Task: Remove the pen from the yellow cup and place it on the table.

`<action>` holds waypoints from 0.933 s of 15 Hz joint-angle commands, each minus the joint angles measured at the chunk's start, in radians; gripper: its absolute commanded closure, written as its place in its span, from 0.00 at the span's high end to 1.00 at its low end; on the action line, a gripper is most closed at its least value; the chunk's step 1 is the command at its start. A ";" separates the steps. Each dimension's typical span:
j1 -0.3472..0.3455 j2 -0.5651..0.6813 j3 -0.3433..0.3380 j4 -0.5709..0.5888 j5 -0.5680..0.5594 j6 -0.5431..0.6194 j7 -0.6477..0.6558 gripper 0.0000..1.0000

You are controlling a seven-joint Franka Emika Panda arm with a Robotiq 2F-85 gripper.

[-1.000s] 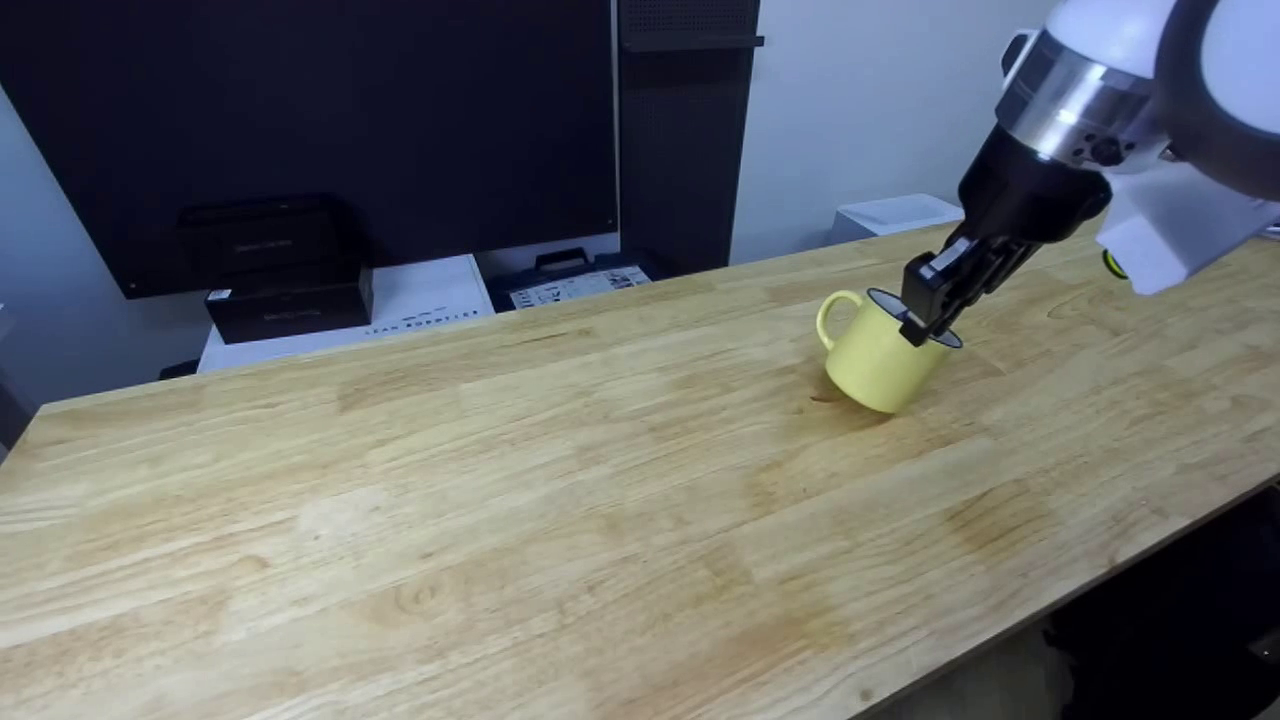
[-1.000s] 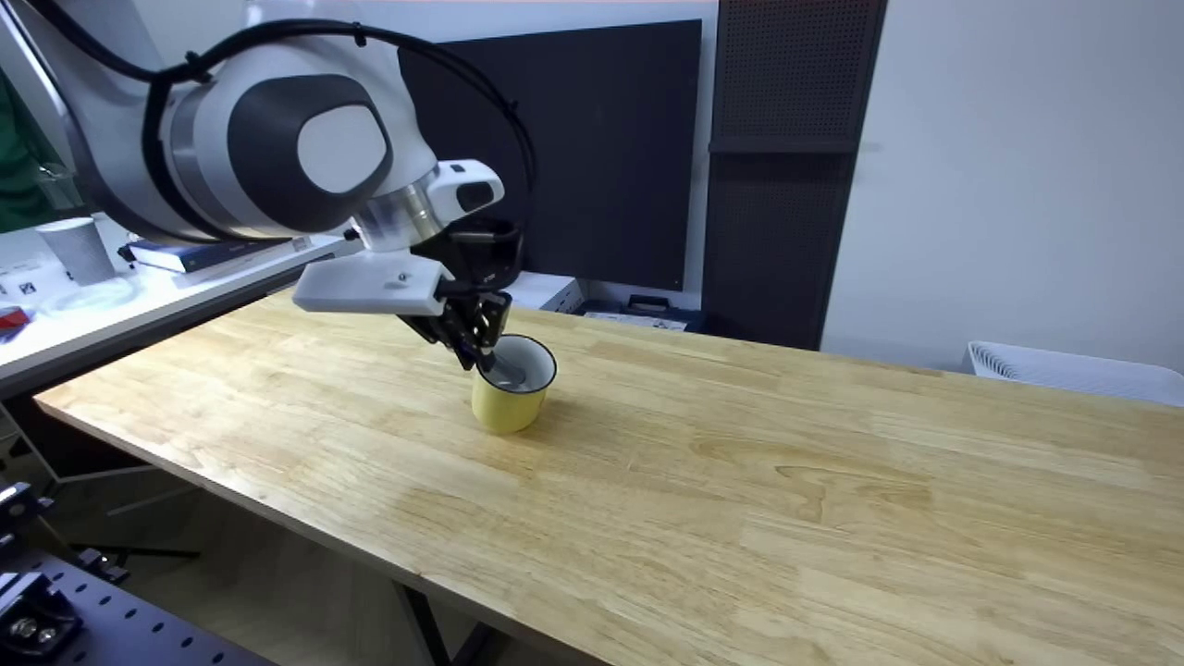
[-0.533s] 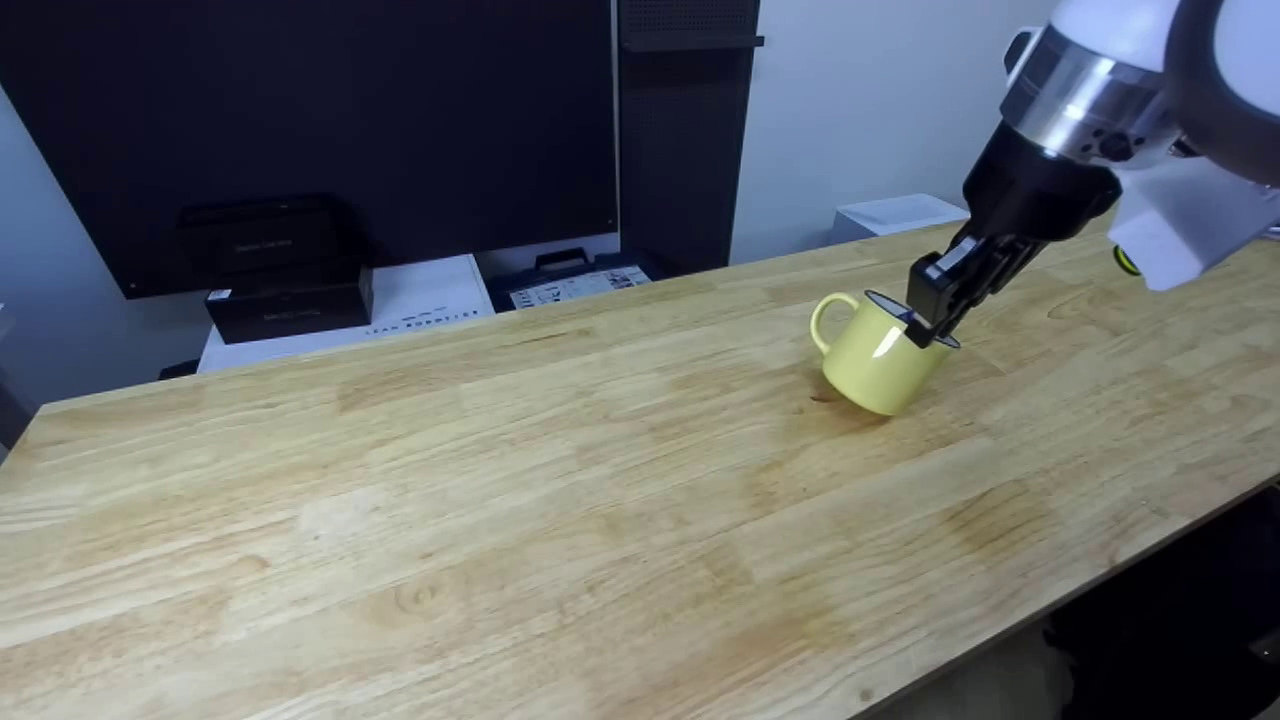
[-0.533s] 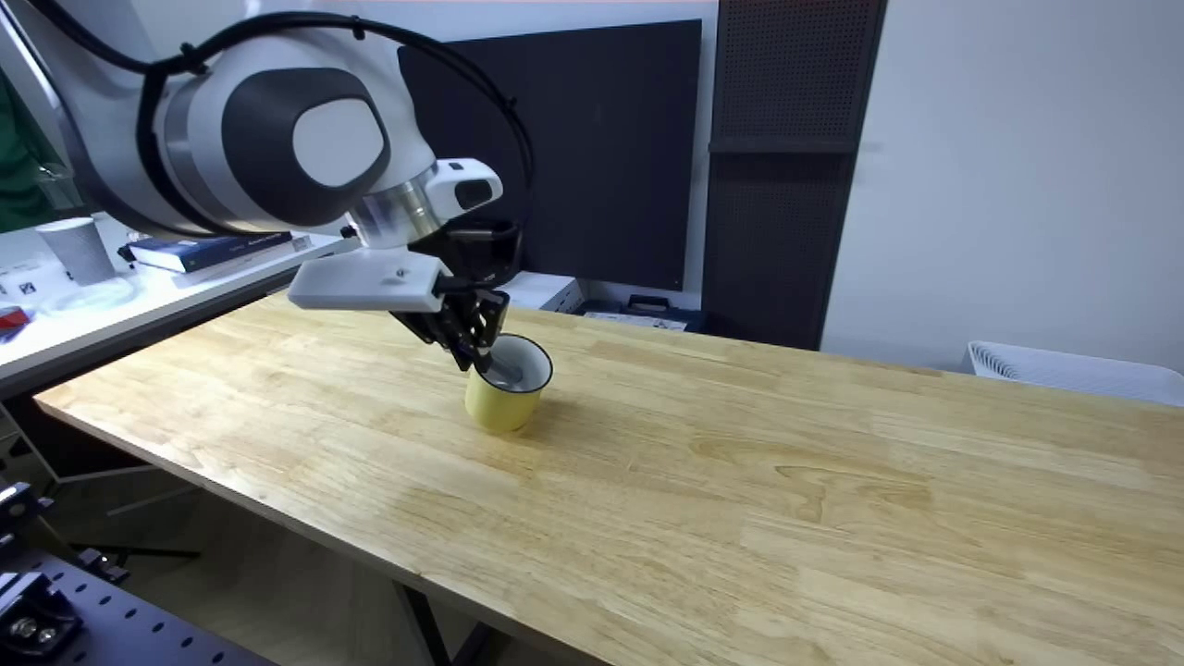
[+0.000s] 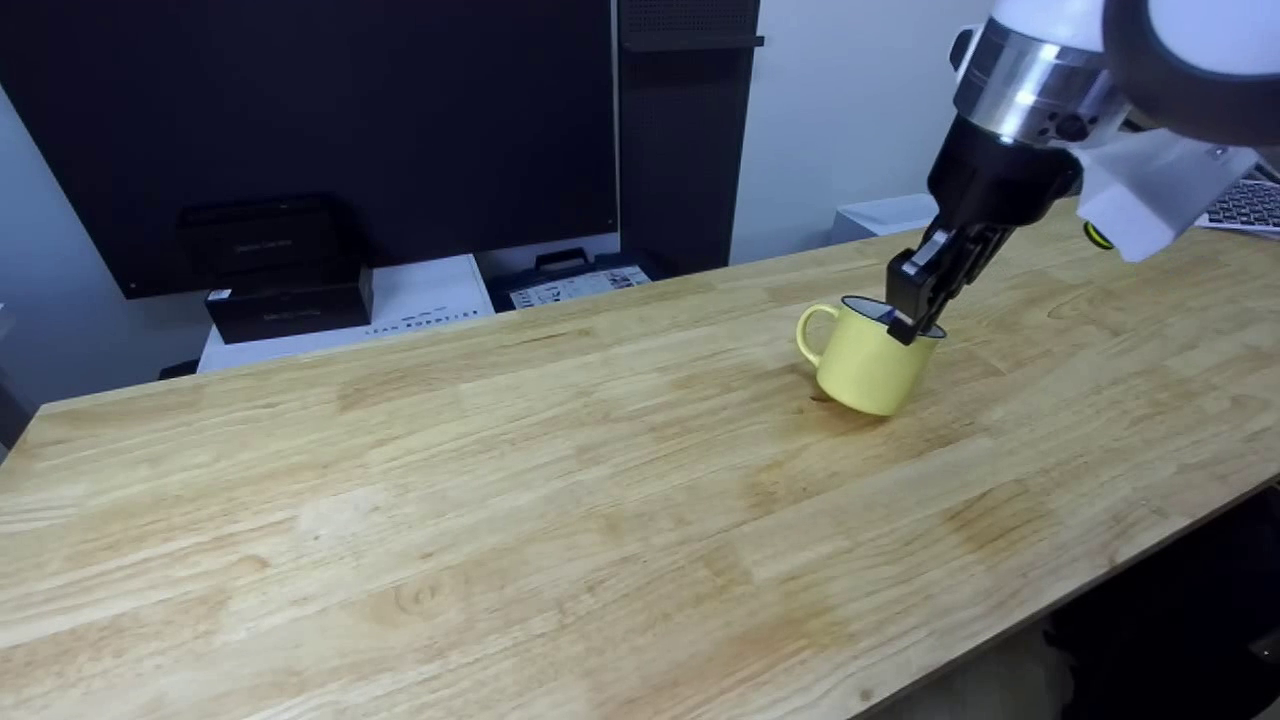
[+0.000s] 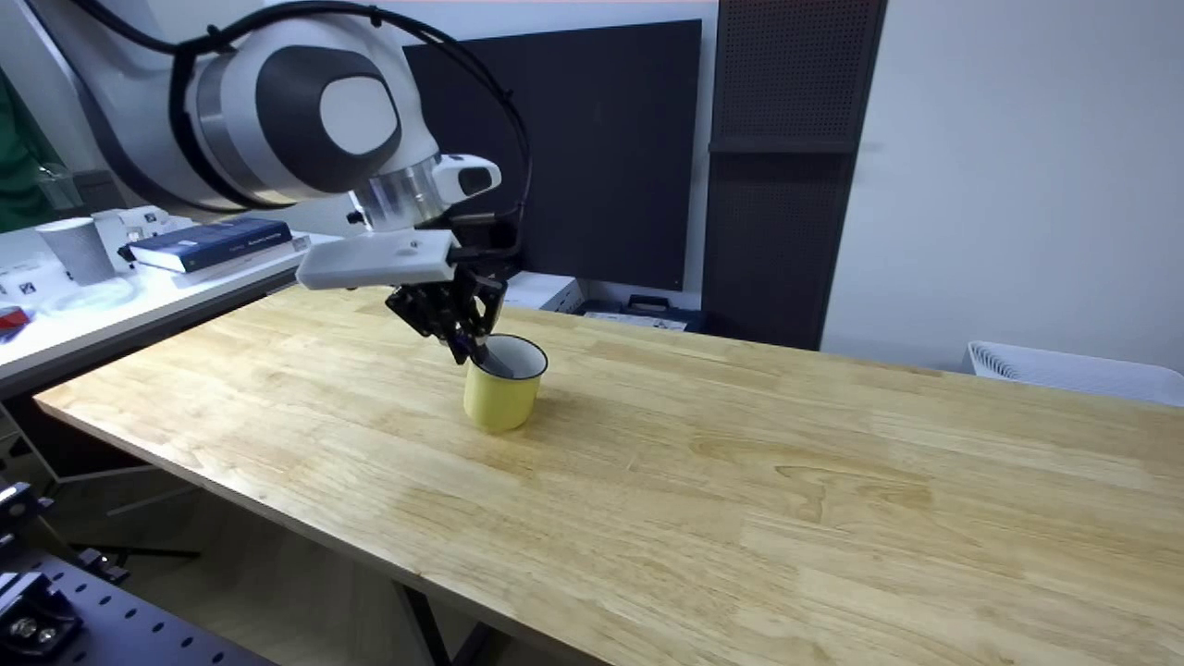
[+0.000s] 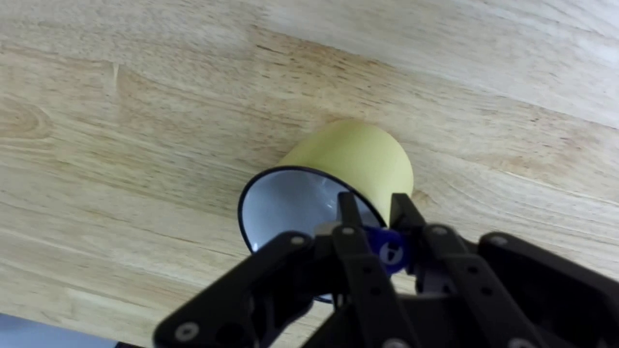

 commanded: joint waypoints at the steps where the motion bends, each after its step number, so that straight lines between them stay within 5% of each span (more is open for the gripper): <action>1: 0.040 -0.018 -0.029 0.053 -0.062 -0.081 0.018 0.06; 8: -0.096 -0.026 0.167 0.082 0.038 -0.183 -0.066 0.06; 14: -0.098 -0.074 0.150 0.059 -0.006 -0.165 -0.048 0.06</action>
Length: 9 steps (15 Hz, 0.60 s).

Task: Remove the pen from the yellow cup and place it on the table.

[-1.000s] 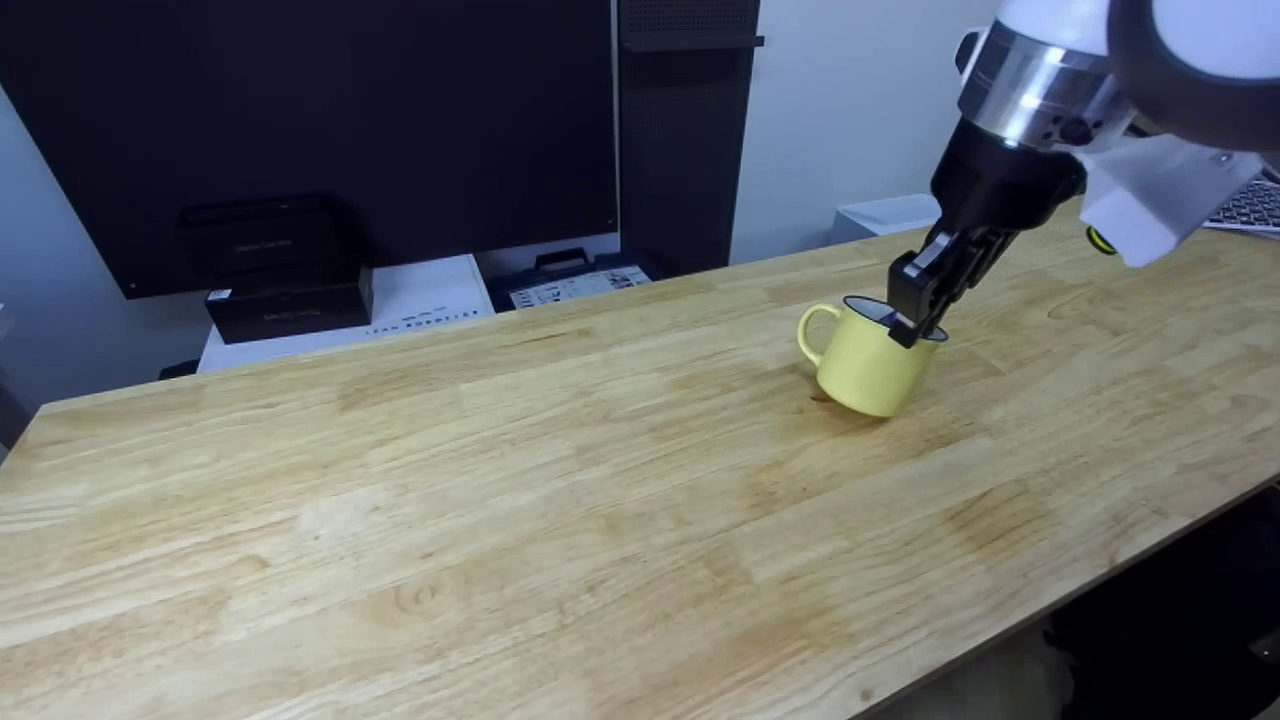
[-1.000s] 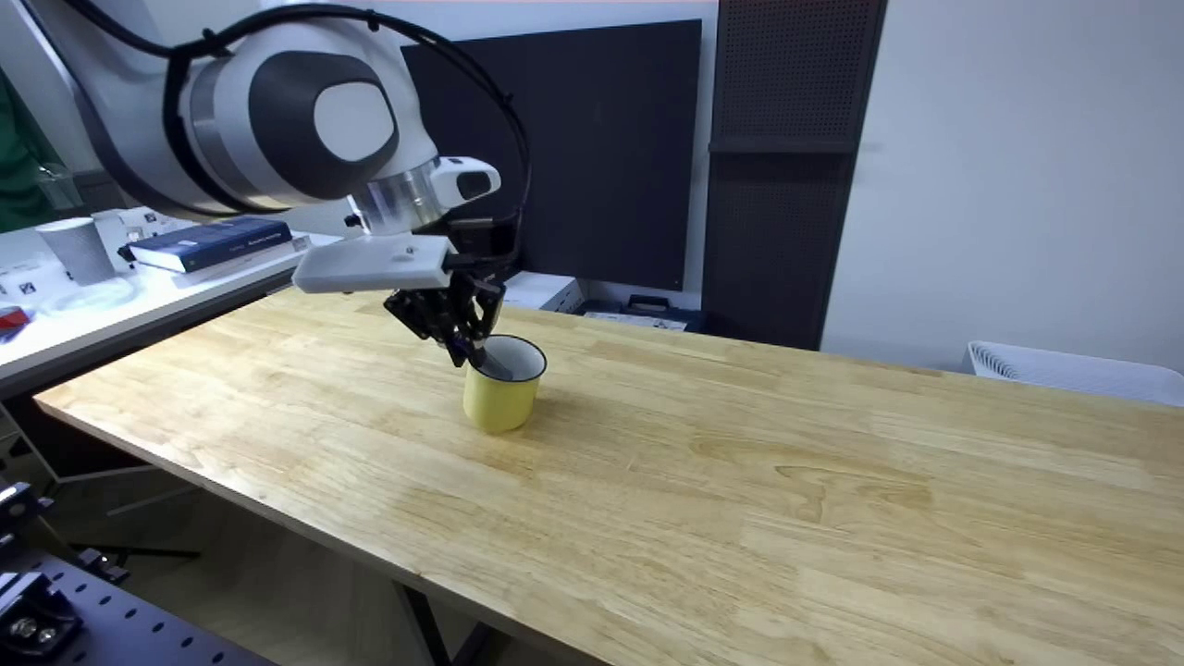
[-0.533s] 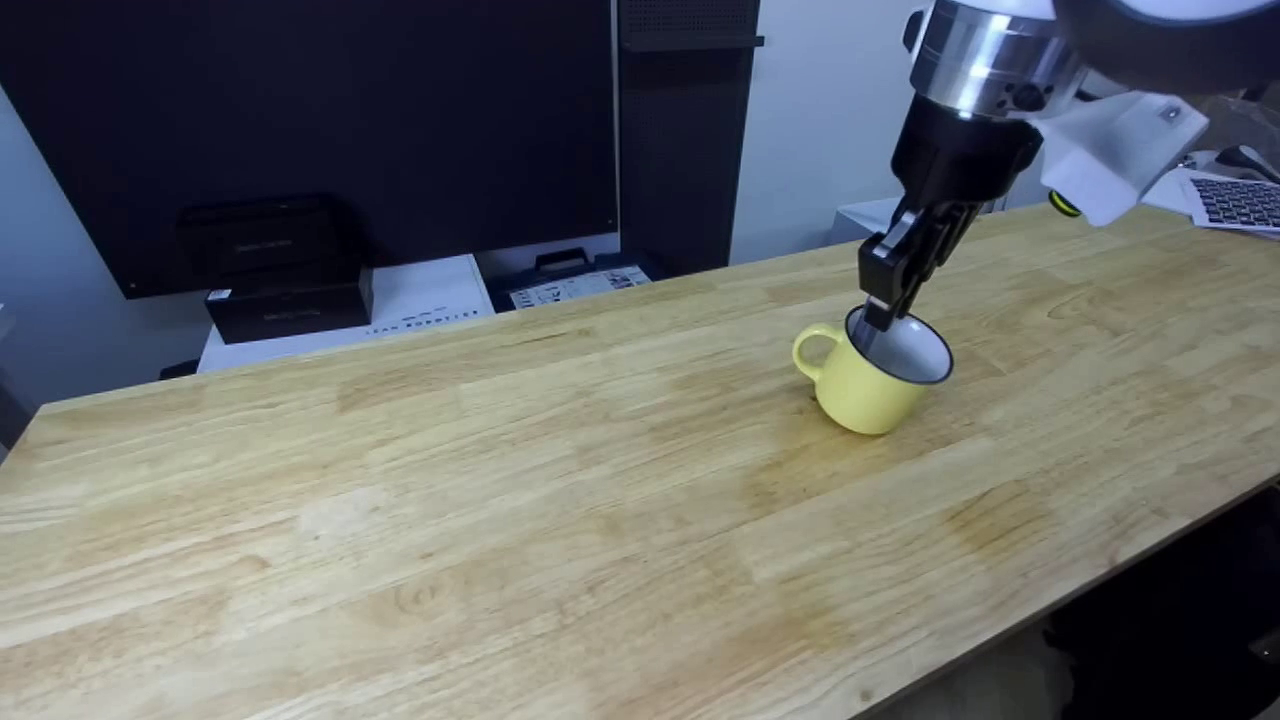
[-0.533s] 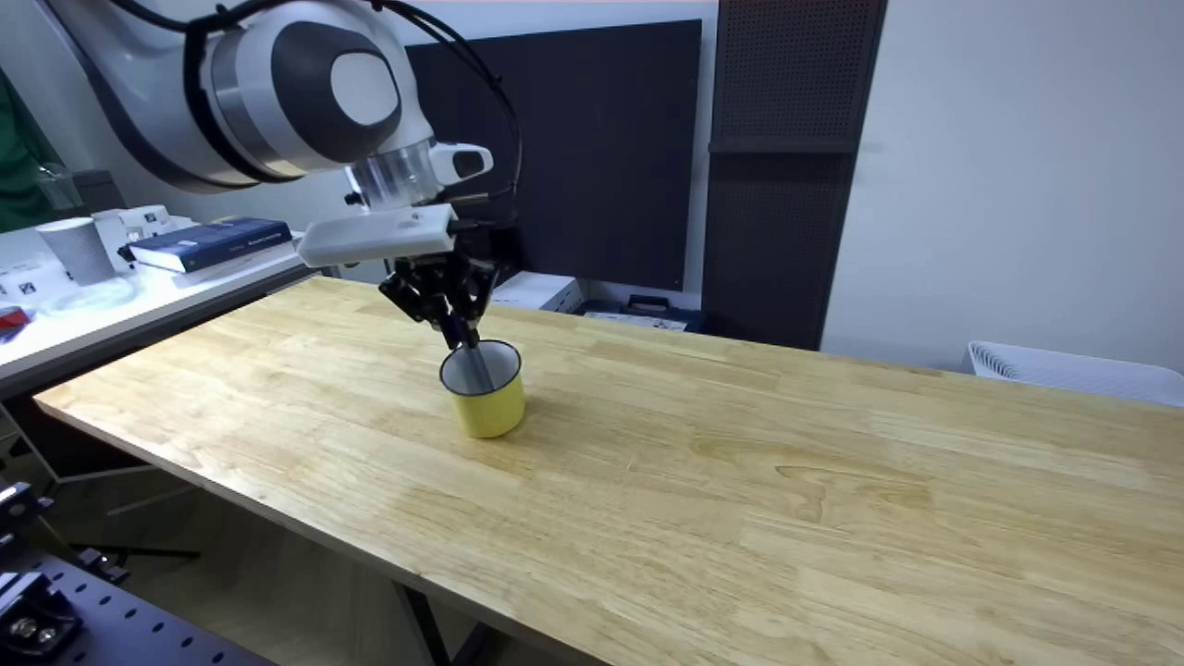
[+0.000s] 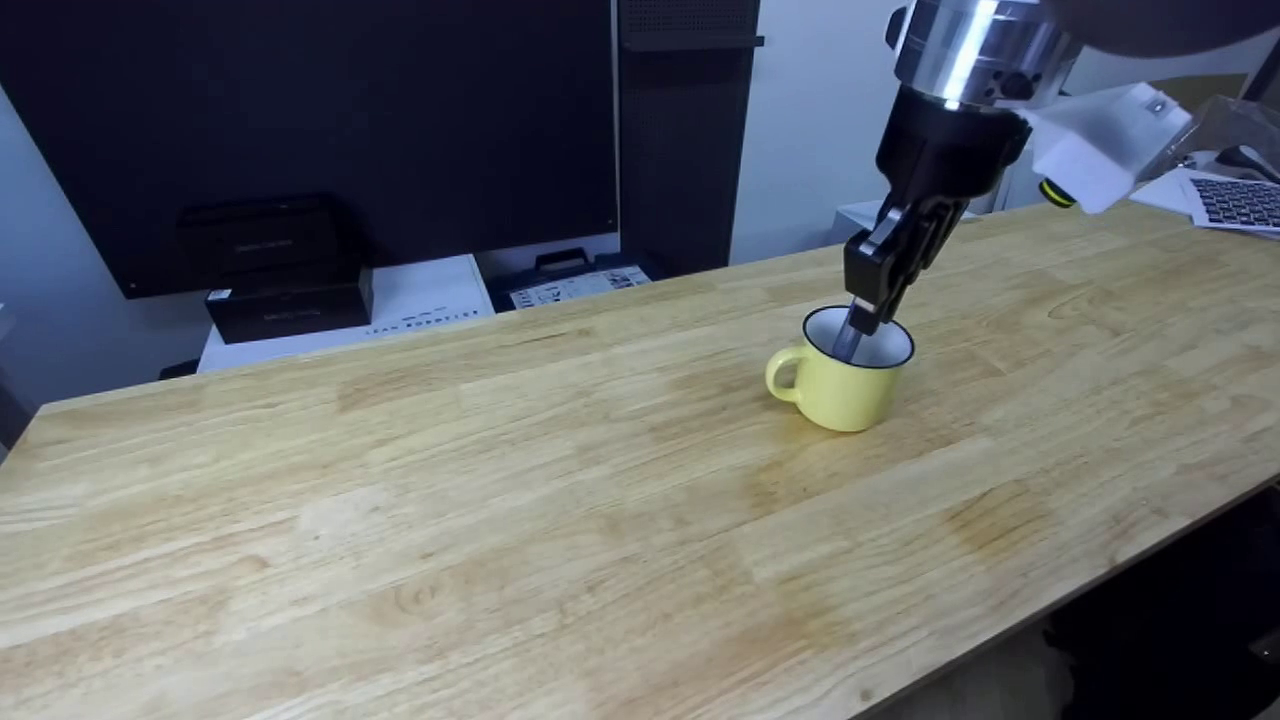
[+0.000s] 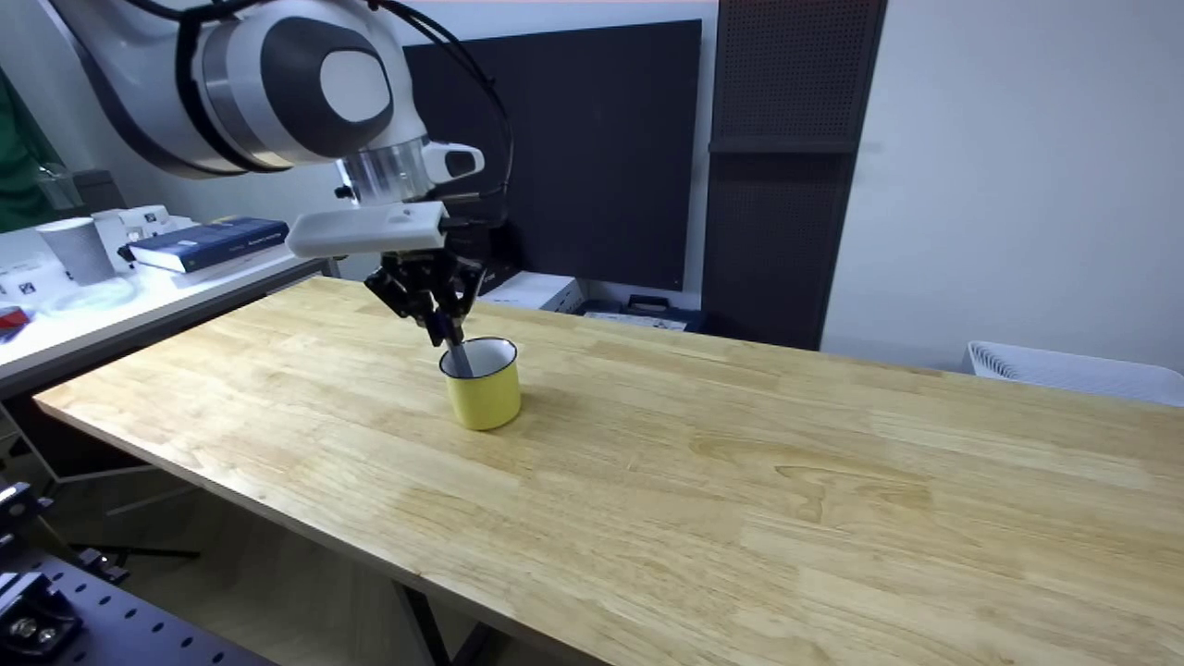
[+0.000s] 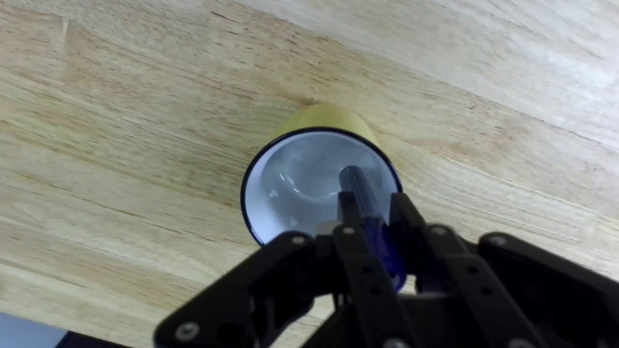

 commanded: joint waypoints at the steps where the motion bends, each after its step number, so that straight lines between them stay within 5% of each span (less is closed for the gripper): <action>1: 0.008 -0.065 -0.026 -0.019 -0.044 -0.009 0.021 0.06; 9: 0.060 -0.303 -0.163 -0.060 -0.363 -0.023 0.200 0.06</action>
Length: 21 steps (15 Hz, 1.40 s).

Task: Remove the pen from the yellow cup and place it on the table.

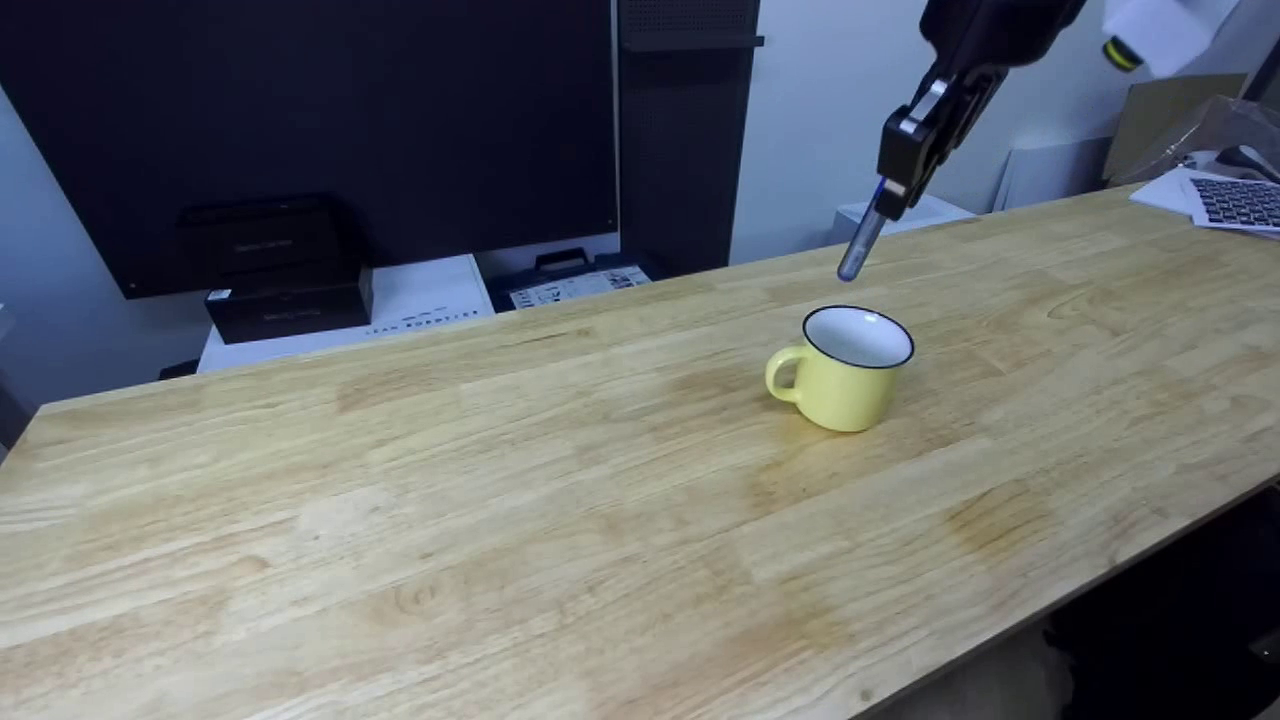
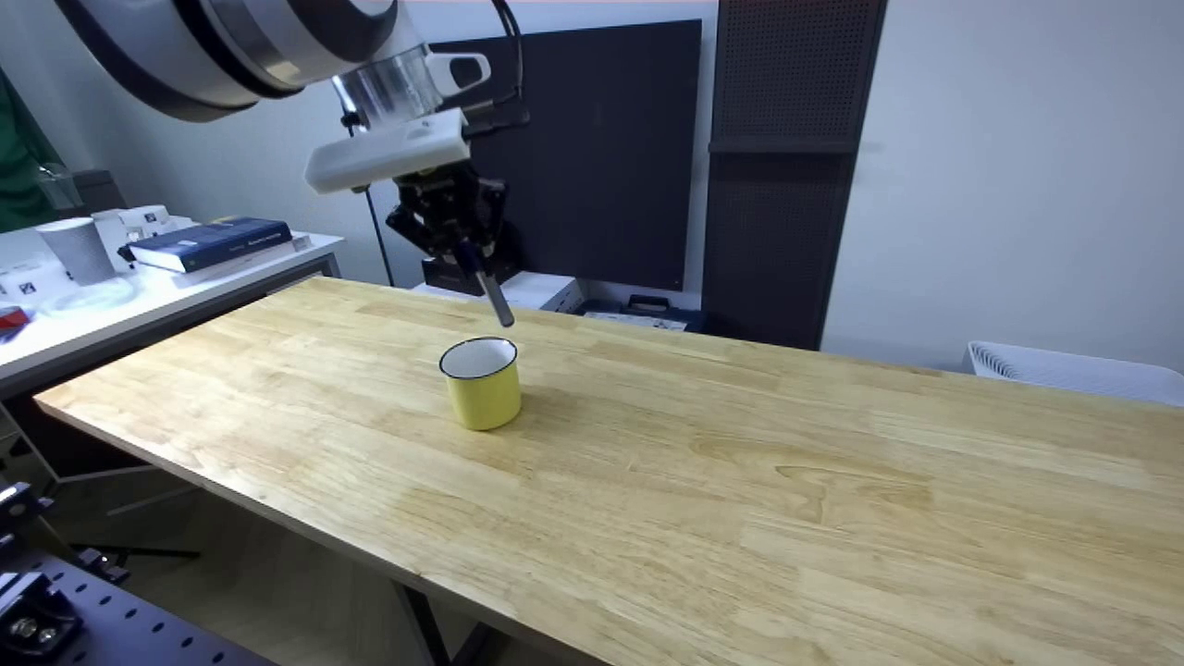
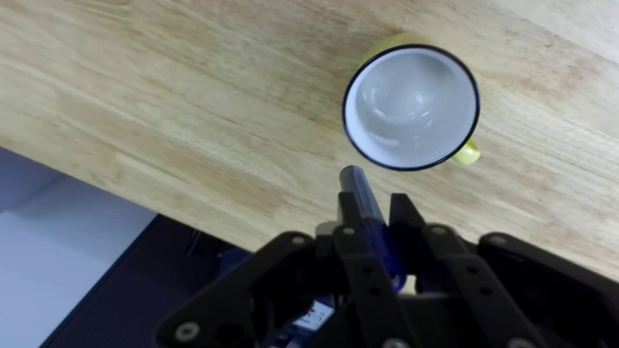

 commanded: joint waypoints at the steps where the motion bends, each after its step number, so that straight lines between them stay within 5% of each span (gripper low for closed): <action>1: 0.017 -0.175 -0.049 -0.051 -0.149 -0.031 0.128 0.06; 5: -0.079 -0.280 -0.047 -0.055 -0.424 0.008 0.329 0.06; 8: -0.261 -0.322 0.004 -0.035 -0.680 0.070 0.511 0.06; 12: -0.395 -0.312 -0.021 -0.056 -0.938 0.149 0.774 0.06; 17: -0.451 -0.158 -0.019 -0.033 -1.104 0.197 0.953 0.06; 21: -0.435 0.010 -0.015 0.054 -1.125 0.215 1.006 0.06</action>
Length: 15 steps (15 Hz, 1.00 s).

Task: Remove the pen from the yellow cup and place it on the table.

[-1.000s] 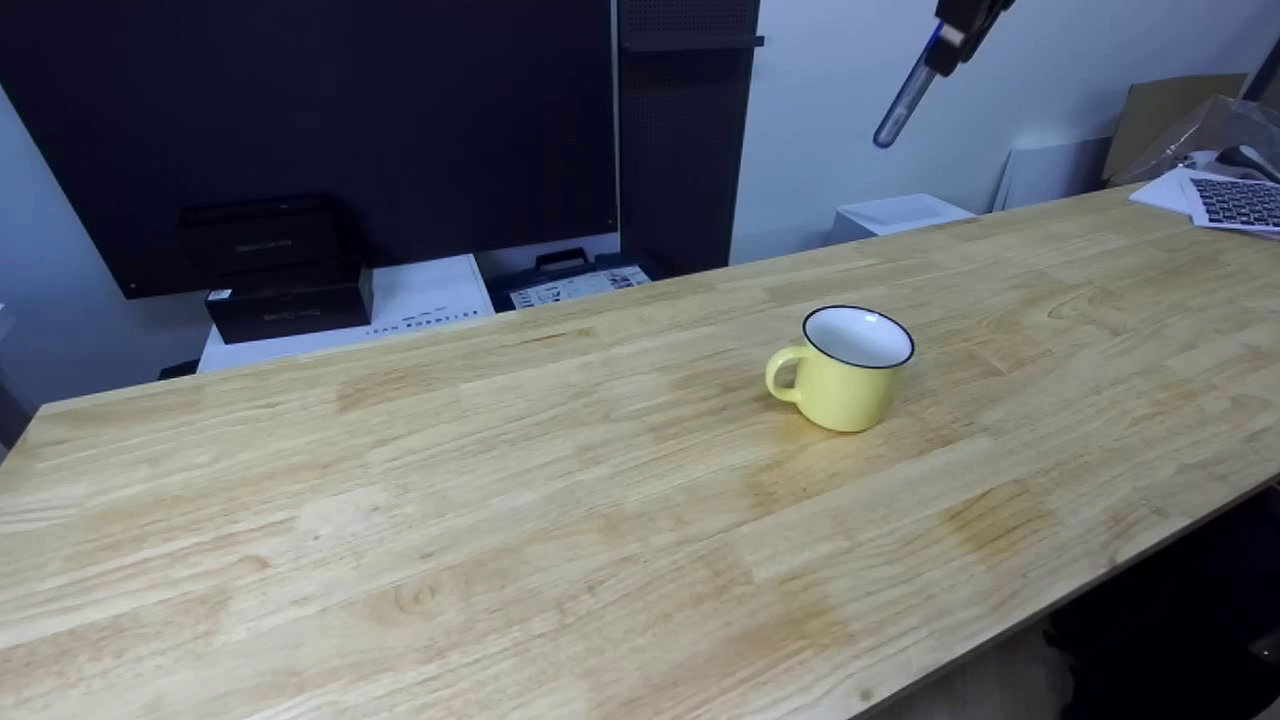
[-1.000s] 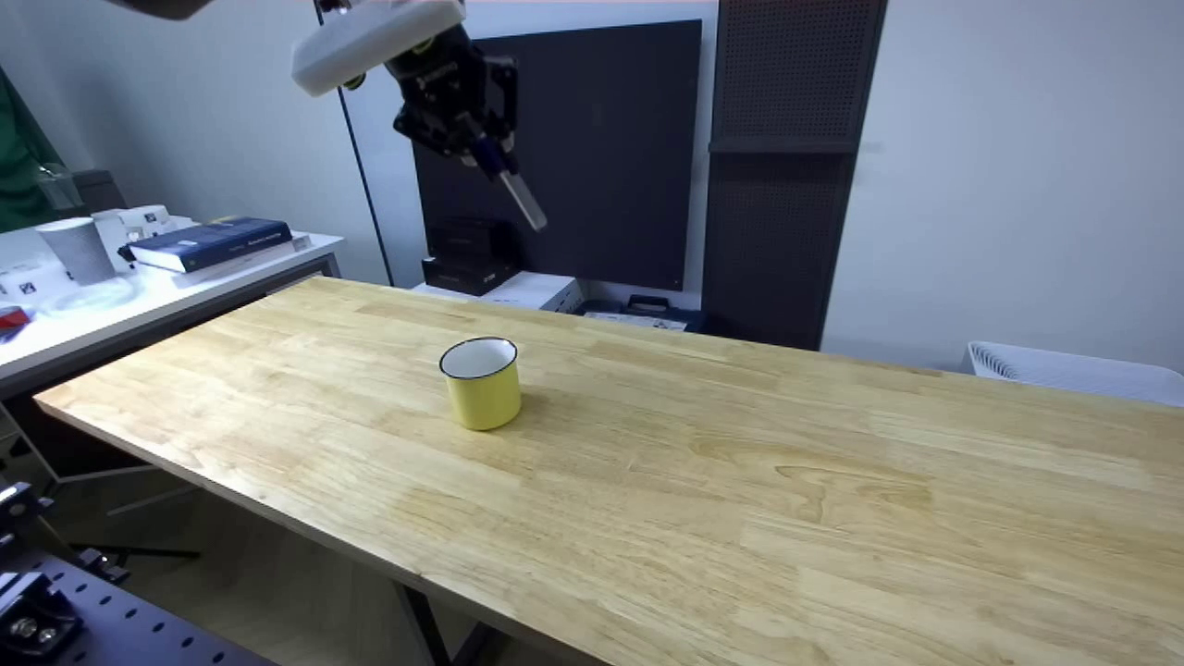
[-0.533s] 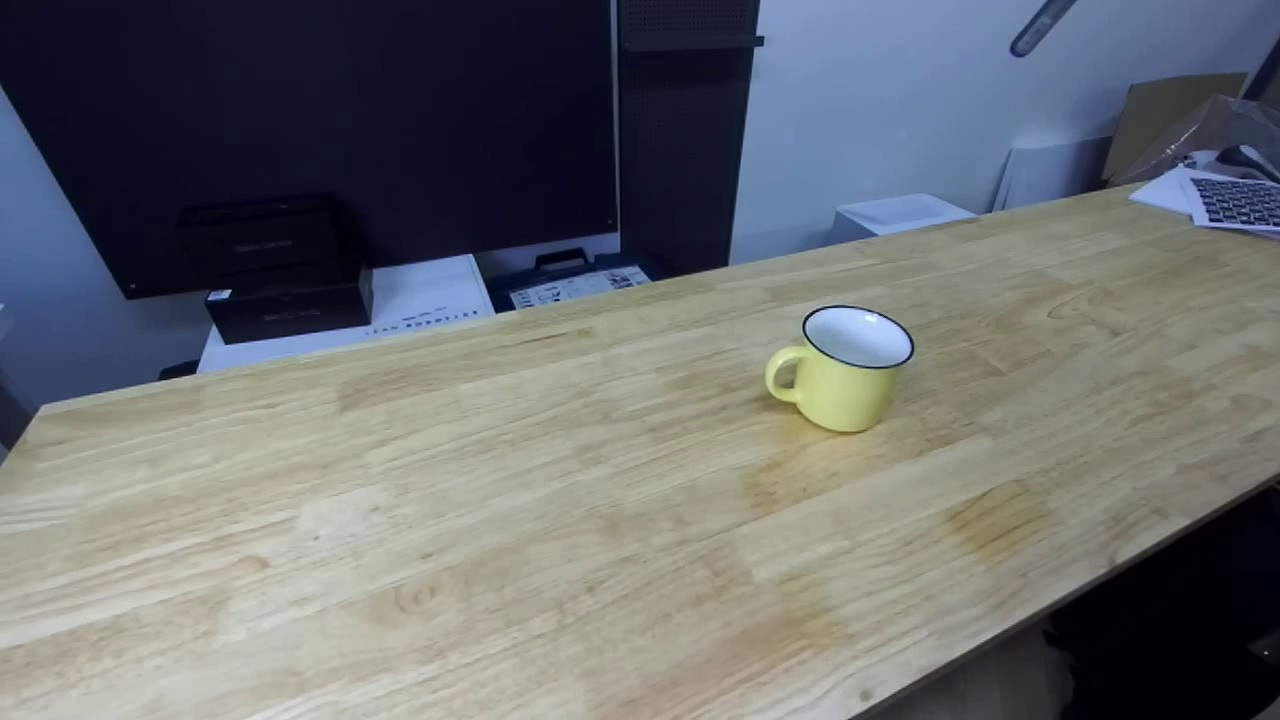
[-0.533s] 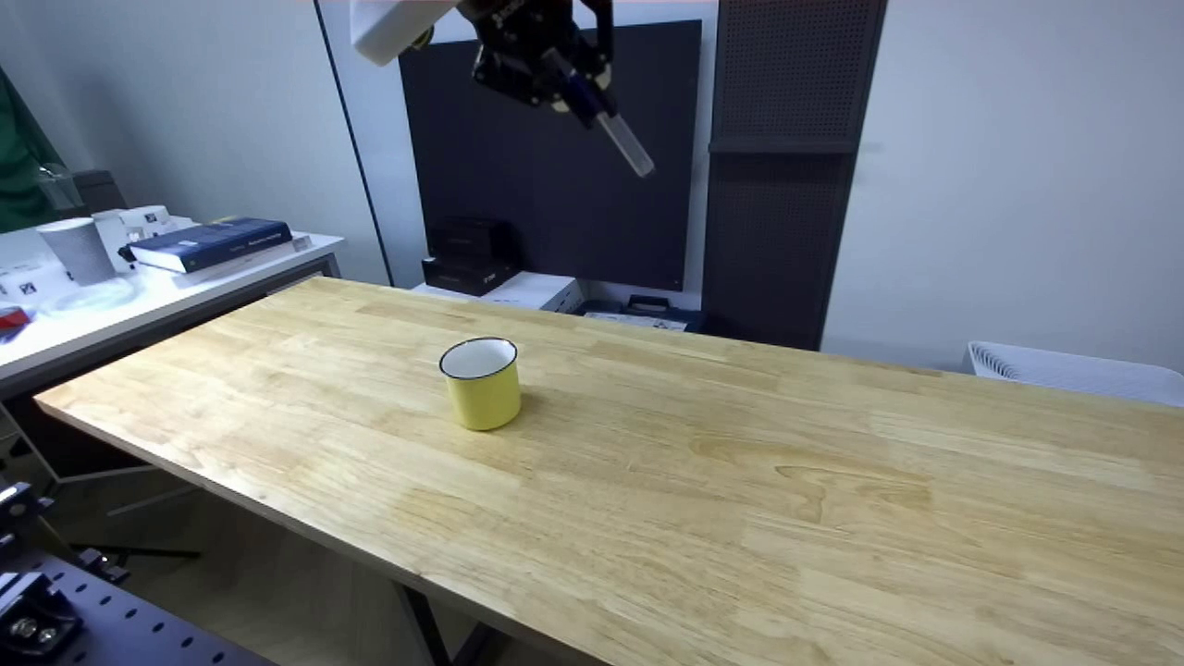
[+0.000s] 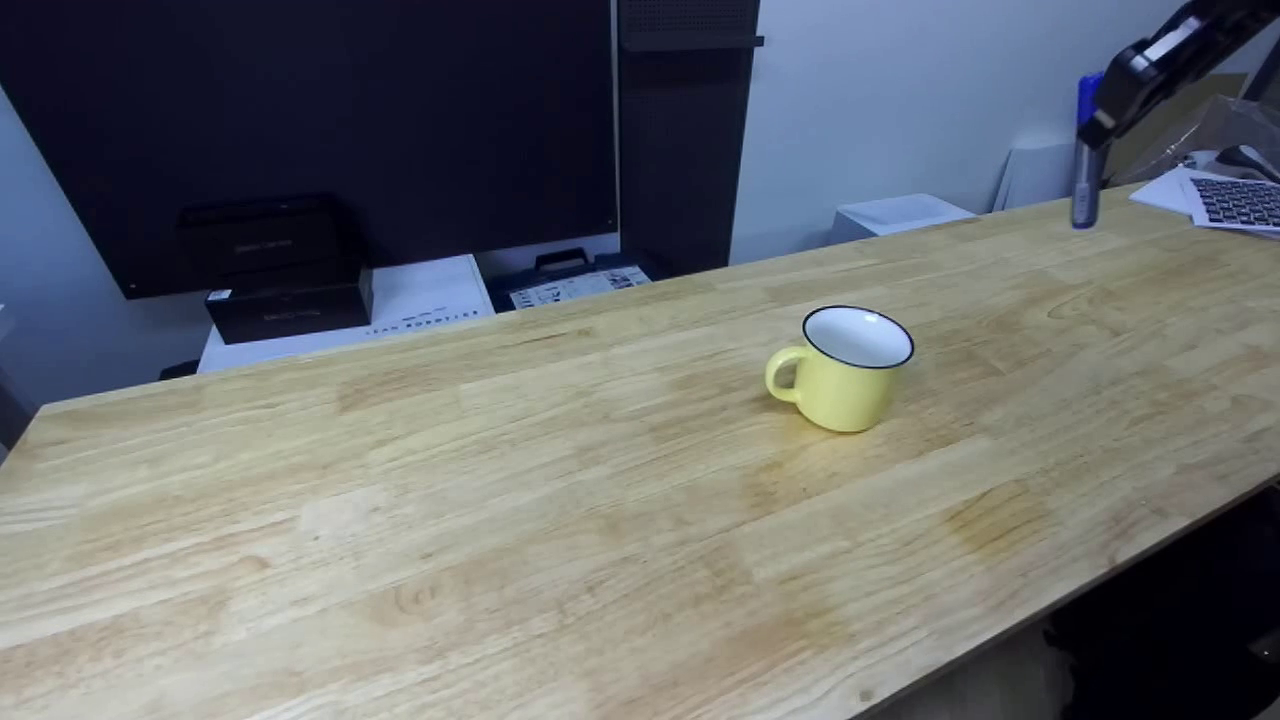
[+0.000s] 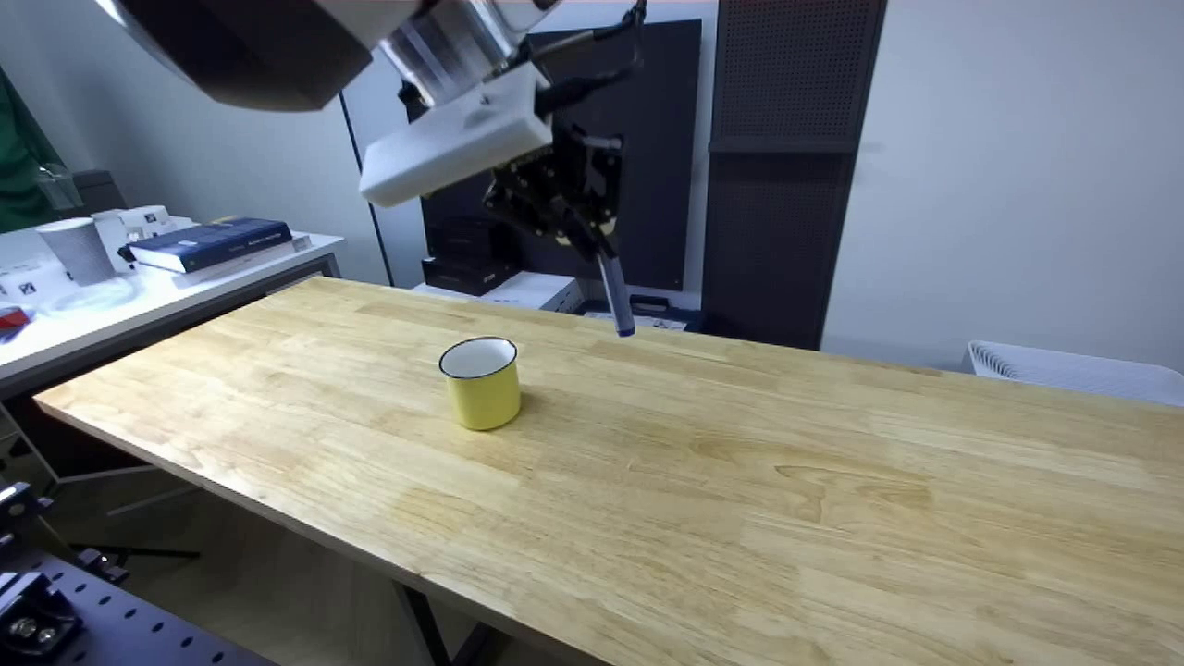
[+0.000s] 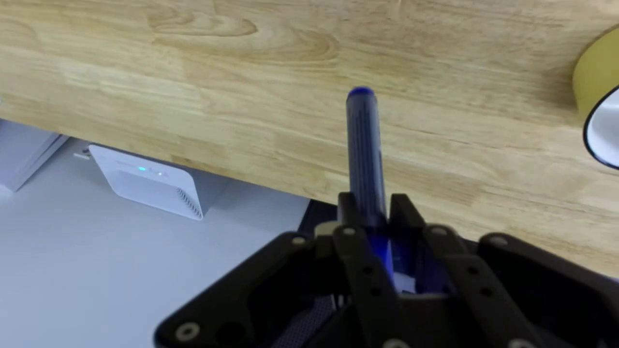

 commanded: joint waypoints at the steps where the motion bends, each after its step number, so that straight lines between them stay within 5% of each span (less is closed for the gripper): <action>1: 0.012 0.178 0.011 0.133 -0.036 0.022 0.087 0.06; 10: 0.006 0.490 0.035 0.299 0.072 0.080 0.027 0.06; 15: -0.038 0.585 0.127 0.279 0.182 0.125 -0.049 0.06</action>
